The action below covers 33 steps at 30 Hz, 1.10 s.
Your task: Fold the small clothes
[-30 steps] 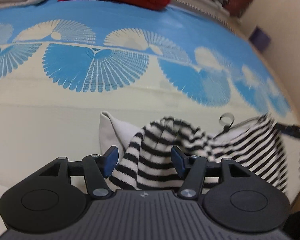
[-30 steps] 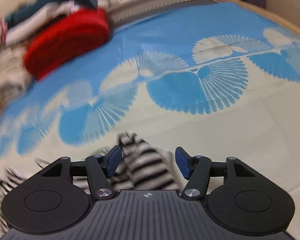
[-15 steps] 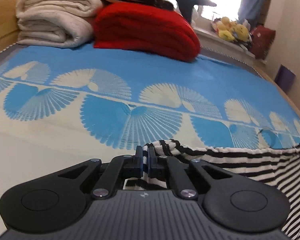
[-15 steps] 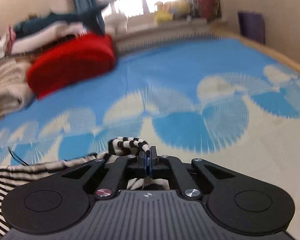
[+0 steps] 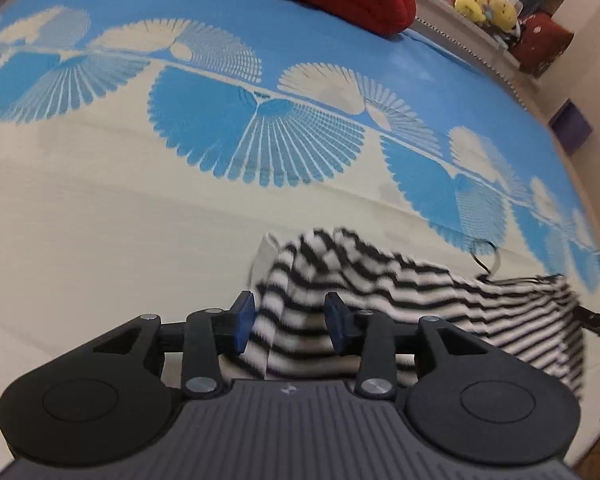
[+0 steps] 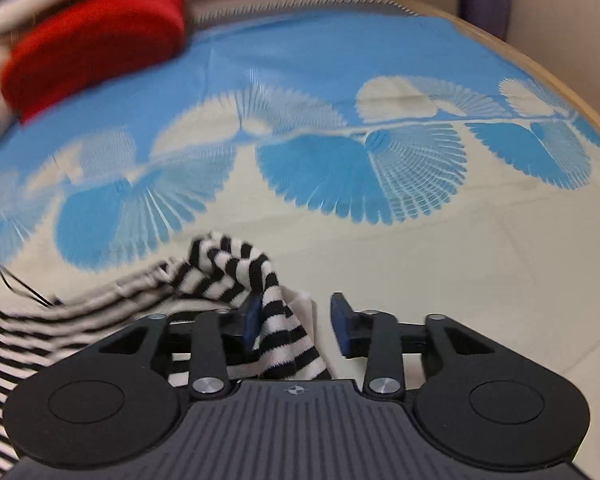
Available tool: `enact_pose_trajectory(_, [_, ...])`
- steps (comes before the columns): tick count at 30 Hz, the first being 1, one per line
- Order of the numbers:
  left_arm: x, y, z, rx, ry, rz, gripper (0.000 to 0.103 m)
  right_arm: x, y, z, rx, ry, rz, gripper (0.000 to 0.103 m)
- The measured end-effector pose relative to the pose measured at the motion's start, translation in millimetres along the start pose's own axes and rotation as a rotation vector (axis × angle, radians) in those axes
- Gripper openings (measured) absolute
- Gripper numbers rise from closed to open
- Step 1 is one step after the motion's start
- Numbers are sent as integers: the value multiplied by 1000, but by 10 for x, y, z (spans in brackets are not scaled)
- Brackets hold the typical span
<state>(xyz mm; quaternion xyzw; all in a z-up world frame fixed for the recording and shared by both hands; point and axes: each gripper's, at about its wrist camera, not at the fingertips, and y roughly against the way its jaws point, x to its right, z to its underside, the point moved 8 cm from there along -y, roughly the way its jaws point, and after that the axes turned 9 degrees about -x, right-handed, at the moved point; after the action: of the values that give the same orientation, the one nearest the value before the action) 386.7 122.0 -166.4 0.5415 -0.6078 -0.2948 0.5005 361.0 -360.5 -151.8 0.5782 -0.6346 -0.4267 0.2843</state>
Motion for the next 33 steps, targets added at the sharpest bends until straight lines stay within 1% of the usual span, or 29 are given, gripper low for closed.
enact_pose_trajectory(3, [-65, 121, 175, -21, -11, 18, 43, 128, 248, 95, 0, -55, -85, 43])
enact_pose_trajectory(6, [-136, 305, 415, -54, -21, 52, 43, 256, 461, 304, -47, -86, -162, 44])
enact_pose_trajectory(7, [-165, 367, 485, -67, -32, 46, 43, 274, 533, 371, -57, -90, -168, 45])
enact_pose_trajectory(9, [-250, 524, 642, -67, -47, -6, 43, 346, 675, 540, -72, -81, -163, 50])
enact_pose_trajectory(10, [-286, 586, 713, -64, -42, -14, 43, 380, 714, 630, -83, -72, -157, 53])
enact_pose_trajectory(11, [-316, 627, 787, -69, -29, -8, 43, 401, 717, 731, -99, -61, -153, 53])
enact_pose_trajectory(13, [-374, 625, 961, -94, 9, 29, 43, 459, 679, 935, -152, -51, -142, 53])
enact_pose_trajectory(14, [-397, 580, 1038, -127, 20, 27, 43, 491, 639, 1016, -186, -54, -129, 53])
enact_pose_trajectory(15, [-427, 506, 1109, -174, 24, 5, 43, 516, 611, 1073, -206, -61, -119, 53])
enact_pose_trajectory(18, [-516, 324, 1234, -259, 1, -72, 43, 547, 549, 1177, -241, -68, -115, 53])
enact_pose_trajectory(19, [-556, 273, 1271, -287, 7, -78, 43, 553, 513, 1227, -264, -62, -108, 53])
enact_pose_trajectory(20, [-588, 231, 1299, -311, 22, -72, 43, 559, 481, 1271, -283, -55, -97, 53])
enact_pose_trajectory(22, [-624, 197, 1310, -326, 46, -54, 43, 558, 424, 1336, -313, -49, -87, 53])
enact_pose_trajectory(26, [-625, 154, 1319, -342, 85, -14, 43, 551, 384, 1397, -329, -51, -85, 52])
enact_pose_trajectory(28, [-593, 159, 1314, -334, 93, 12, 42, 534, 369, 1408, -327, -33, -83, 49])
enact_pose_trajectory(30, [-550, 160, 1322, -336, 80, 20, 40, 508, 379, 1388, -307, -18, -79, 41])
enact_pose_trajectory(32, [-519, 139, 1355, -349, 58, 15, 36, 486, 389, 1380, -299, -15, -94, 27])
enact_pose_trajectory(33, [-480, 104, 1342, -356, 44, 22, 22, 479, 396, 1375, -295, -12, -99, 22])
